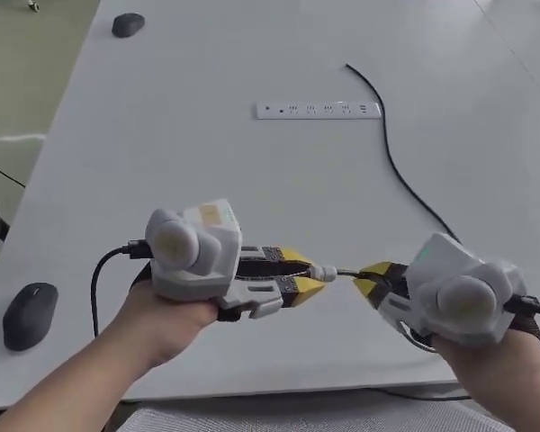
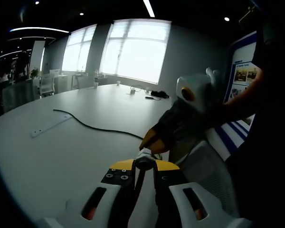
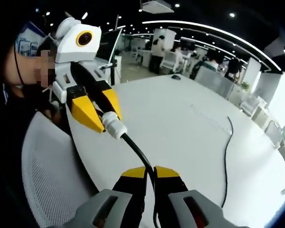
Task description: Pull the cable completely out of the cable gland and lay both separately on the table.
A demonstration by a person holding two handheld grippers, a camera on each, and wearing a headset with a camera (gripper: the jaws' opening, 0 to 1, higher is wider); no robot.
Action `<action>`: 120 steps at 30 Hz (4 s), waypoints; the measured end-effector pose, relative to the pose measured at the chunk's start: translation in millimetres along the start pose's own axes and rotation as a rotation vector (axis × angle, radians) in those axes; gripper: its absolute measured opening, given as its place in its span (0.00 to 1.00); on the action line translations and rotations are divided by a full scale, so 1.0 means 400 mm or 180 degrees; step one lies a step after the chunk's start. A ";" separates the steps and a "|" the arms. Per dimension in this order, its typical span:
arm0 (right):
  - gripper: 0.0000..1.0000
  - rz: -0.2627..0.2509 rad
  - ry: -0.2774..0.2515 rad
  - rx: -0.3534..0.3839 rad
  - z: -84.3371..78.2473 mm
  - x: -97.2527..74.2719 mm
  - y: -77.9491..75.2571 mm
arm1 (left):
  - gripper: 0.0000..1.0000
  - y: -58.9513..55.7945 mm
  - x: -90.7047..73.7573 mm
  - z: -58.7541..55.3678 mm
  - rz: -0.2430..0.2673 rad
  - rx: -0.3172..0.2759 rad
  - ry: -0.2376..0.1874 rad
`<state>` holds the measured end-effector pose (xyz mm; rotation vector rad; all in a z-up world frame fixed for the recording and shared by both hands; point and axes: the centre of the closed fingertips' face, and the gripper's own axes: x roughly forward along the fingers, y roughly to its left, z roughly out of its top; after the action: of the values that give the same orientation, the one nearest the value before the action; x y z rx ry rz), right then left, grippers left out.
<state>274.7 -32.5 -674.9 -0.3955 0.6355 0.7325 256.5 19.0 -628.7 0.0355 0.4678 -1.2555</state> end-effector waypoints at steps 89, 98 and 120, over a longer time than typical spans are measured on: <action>0.03 0.0226 -0.0022 -0.1343 0.113 -0.005 0.066 | 0.15 0.017 0.001 0.009 0.0082 -0.0107 -0.0009; 0.00 0.0248 -0.0070 -0.1390 0.110 -0.007 0.066 | 0.15 0.014 0.003 0.011 0.0100 -0.0074 -0.0021; 0.00 0.0112 -0.0157 -0.0028 0.041 -0.013 -0.029 | 0.15 0.014 0.003 0.035 0.0211 -0.0020 -0.0121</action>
<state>286.4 -34.1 -657.9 -0.3739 0.5941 0.7767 266.4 15.7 -617.8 0.0216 0.4343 -1.1878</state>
